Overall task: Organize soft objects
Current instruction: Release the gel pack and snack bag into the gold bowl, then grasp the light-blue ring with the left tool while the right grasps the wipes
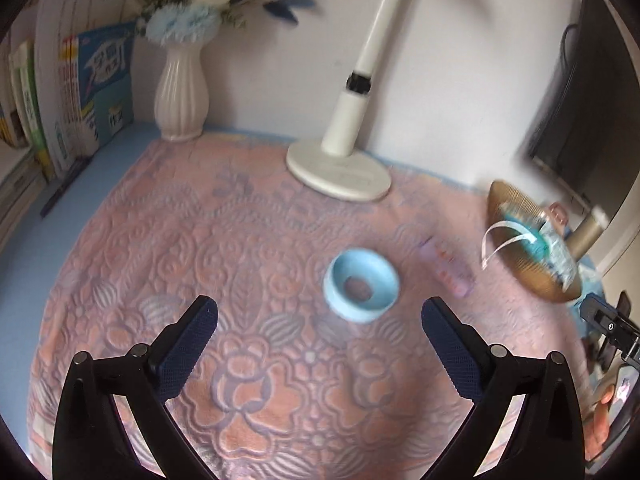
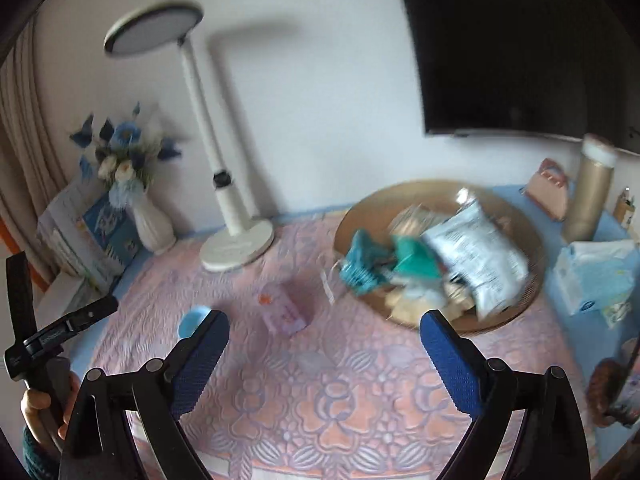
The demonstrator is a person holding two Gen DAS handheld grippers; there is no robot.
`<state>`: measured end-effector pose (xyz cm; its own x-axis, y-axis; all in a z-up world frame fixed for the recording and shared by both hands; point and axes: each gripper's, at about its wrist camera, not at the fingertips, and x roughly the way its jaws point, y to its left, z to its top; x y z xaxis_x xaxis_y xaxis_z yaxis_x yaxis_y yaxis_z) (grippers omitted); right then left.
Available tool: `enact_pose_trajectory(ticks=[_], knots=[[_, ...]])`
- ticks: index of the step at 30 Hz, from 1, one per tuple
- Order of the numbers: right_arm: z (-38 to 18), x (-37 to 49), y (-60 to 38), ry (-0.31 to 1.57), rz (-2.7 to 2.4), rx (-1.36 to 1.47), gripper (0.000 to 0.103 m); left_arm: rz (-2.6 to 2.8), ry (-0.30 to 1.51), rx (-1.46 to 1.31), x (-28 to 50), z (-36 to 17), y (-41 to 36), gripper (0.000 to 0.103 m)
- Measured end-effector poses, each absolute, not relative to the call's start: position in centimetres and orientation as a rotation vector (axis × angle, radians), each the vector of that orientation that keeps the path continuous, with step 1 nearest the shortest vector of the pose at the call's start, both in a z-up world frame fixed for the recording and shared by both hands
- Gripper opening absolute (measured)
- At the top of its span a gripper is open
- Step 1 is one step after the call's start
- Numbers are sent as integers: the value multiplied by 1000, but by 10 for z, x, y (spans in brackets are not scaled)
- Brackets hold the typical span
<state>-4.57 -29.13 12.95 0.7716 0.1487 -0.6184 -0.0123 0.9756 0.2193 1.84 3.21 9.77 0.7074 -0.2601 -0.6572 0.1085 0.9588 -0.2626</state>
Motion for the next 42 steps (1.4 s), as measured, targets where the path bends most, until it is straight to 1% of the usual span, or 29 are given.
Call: enact_pose_trajectory(ticks=[2, 5, 7, 9, 15, 19, 22, 38, 40, 42], knots=[[97, -31, -262, 755, 117, 131, 96, -195, 816, -180, 20, 60, 37, 102], [56, -17, -235, 812, 110, 13, 96, -183, 861, -138, 24, 28, 38, 101], [34, -10, -229, 843, 100, -19, 96, -193, 898, -165, 26, 22, 41, 102], [19, -3, -231, 881, 94, -7, 96, -191, 855, -183, 23, 25, 44, 102], [5, 12, -236, 958, 56, 8, 96, -153, 867, -141, 22, 22, 36, 102], [4, 11, -233, 953, 48, -6, 98, -137, 882, -122, 23, 19, 34, 102], [4, 10, -232, 961, 31, -7, 103, -130, 888, -126, 25, 18, 35, 102], [2, 13, -232, 975, 38, 1, 103, -112, 911, -123, 24, 16, 36, 102], [2, 14, -233, 994, 53, 7, 103, -114, 943, -113, 22, 19, 35, 102], [3, 16, -231, 1044, 77, -16, 103, -123, 1033, -128, 22, 23, 34, 102]])
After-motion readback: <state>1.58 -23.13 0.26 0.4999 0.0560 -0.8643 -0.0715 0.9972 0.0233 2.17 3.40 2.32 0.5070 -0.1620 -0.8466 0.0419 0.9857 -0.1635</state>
